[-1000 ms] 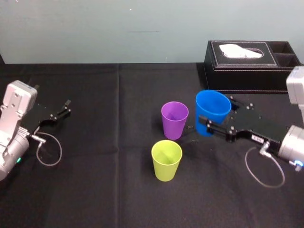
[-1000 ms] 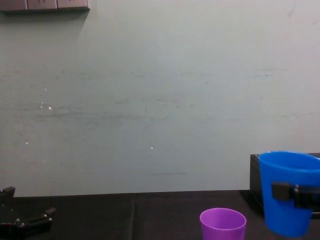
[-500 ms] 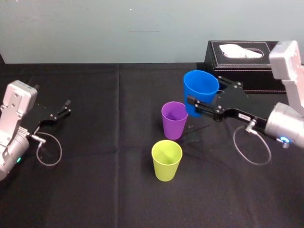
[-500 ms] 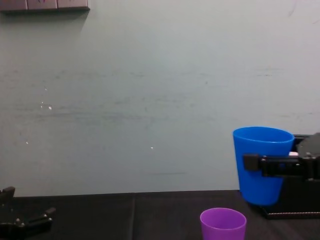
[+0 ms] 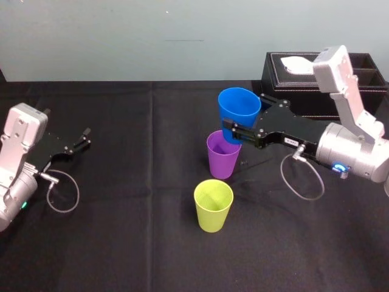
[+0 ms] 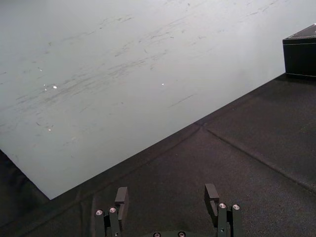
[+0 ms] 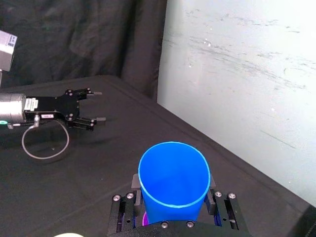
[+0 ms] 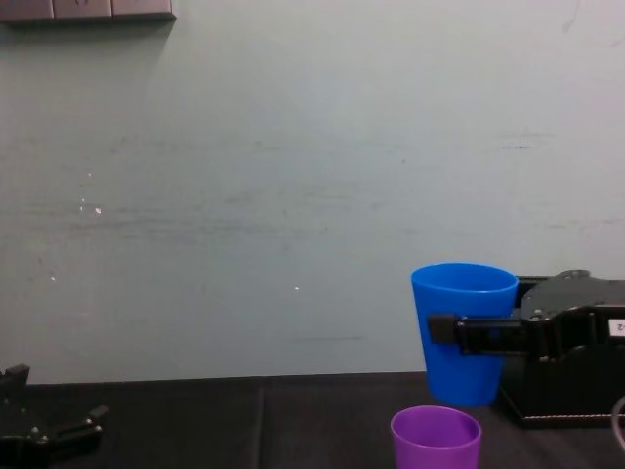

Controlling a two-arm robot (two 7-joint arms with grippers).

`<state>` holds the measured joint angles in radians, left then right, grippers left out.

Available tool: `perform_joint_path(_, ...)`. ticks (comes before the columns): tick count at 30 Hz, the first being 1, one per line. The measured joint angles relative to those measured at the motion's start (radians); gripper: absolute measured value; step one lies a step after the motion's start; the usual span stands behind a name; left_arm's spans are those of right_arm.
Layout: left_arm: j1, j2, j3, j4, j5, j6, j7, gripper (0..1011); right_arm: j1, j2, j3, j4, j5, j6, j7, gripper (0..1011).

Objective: Stack the three plastic cups sequentially using one hand.

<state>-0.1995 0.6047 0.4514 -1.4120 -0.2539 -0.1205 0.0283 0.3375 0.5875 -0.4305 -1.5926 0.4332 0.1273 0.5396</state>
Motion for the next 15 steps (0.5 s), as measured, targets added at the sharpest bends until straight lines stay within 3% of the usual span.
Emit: perform_joint_path(15, 0.0, 0.0, 0.0, 0.0, 0.0, 0.0, 0.0, 1011, 0.043, -0.034, -0.038, 0.077, -0.006, -0.009, 0.027, 723)
